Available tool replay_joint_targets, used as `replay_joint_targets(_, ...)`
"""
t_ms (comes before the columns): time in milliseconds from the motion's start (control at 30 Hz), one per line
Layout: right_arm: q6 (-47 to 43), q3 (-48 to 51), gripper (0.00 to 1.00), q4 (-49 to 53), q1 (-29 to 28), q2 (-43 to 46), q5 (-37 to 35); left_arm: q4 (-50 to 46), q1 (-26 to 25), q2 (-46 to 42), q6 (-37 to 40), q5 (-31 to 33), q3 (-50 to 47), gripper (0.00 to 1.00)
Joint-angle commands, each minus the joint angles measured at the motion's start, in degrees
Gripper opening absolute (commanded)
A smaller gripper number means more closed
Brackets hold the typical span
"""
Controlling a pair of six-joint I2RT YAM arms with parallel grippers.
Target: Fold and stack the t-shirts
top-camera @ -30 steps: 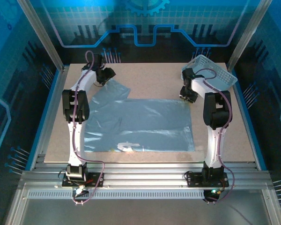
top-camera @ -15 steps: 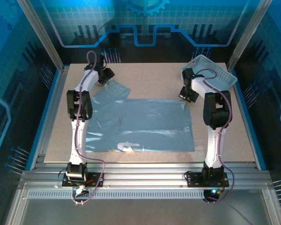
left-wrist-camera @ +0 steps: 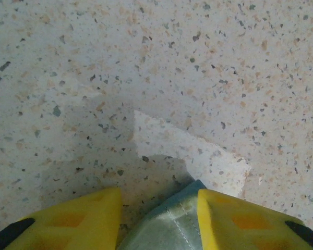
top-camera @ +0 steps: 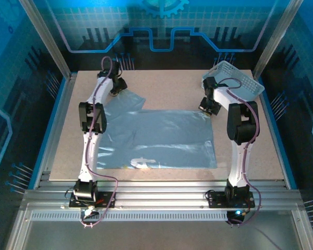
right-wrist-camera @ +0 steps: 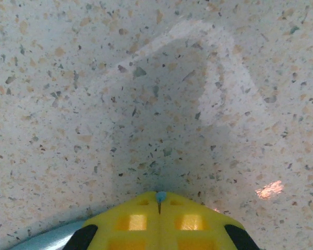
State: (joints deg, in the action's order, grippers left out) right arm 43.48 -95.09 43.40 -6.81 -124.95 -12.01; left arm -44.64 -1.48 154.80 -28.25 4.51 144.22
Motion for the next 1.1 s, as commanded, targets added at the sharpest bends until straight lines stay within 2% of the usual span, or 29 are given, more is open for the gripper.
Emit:
replay_joint_targets(0,0.5,0.8,0.02,0.4,-0.5,1.3,1.5,-5.8,-2.4,2.2,1.1,-1.4,0.3,0.4)
replay_joint_targets(133,0.5,0.6,0.01,0.4,-0.6,1.2,2.1,-5.5,-2.3,2.3,0.6,-1.1,0.2,0.24)
replay_joint_targets(267,-0.1,0.9,0.01,0.3,-0.6,1.6,2.2,-4.2,-2.3,1.4,1.0,-0.7,1.0,0.0)
replay_joint_targets(467,-2.2,1.1,0.0,-1.1,-0.6,3.4,2.6,1.5,-2.3,-6.3,0.5,-0.1,-2.2,0.0)
replay_joint_targets(567,-3.3,0.9,0.0,-1.3,-0.6,4.3,2.7,6.5,-2.3,-12.9,1.0,0.0,-9.8,0.0)
replay_joint_targets(767,-5.0,1.1,0.0,-1.6,-0.7,5.7,3.4,9.7,-2.1,-22.5,3.5,0.0,-23.1,0.0)
replay_joint_targets(1067,-7.5,5.5,0.0,-2.3,-1.5,11.1,4.6,15.9,-1.6,-40.9,0.4,-1.0,-47.7,0.0)
